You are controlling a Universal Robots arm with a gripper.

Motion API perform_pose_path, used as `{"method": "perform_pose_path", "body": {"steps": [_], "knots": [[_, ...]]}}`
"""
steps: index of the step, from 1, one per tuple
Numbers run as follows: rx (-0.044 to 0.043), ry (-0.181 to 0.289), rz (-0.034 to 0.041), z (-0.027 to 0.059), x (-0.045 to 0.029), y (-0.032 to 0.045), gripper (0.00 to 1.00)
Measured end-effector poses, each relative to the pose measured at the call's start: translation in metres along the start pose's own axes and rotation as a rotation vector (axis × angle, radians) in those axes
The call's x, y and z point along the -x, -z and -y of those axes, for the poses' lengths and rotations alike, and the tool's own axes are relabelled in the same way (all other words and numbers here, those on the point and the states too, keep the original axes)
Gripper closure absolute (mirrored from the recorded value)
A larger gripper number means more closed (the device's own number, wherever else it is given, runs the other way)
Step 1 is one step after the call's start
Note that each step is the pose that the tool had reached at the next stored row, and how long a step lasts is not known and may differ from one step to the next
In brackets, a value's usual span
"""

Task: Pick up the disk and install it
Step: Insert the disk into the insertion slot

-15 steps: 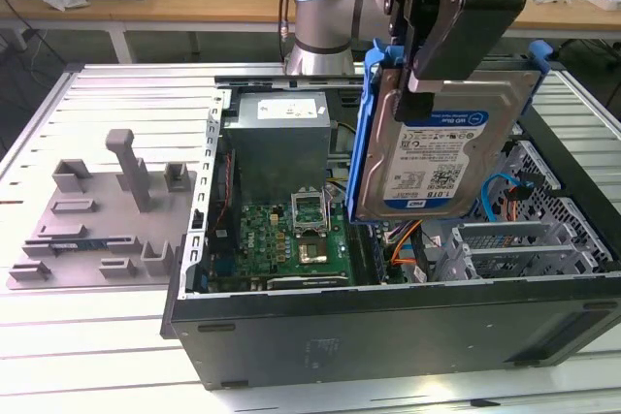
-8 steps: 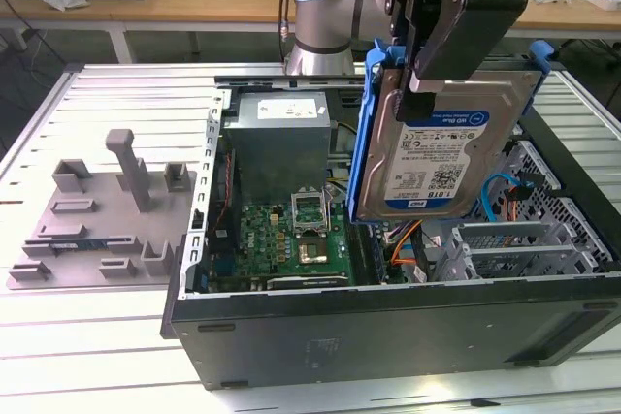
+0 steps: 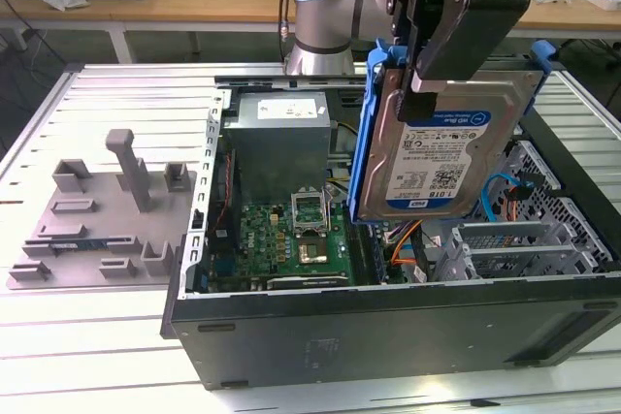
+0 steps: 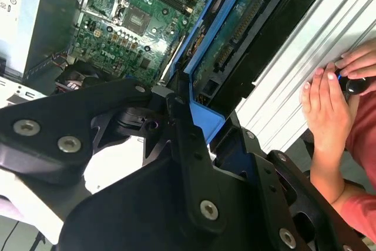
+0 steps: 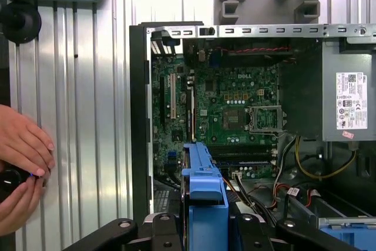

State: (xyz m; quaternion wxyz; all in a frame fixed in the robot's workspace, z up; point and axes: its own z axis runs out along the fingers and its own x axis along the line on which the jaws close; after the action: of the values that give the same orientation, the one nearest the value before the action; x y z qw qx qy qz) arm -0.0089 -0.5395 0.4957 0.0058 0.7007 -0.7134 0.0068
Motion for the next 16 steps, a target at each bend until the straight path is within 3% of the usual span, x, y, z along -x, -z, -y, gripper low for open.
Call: {"method": "perform_pose_path", "body": {"steps": [10,16], "knots": [[0.0001,0.0,0.0009,0.0006,0.0001,-0.0001,0.63],[0.0004,0.0,0.0184,0.0012,0.0,-0.001,0.63]]}}
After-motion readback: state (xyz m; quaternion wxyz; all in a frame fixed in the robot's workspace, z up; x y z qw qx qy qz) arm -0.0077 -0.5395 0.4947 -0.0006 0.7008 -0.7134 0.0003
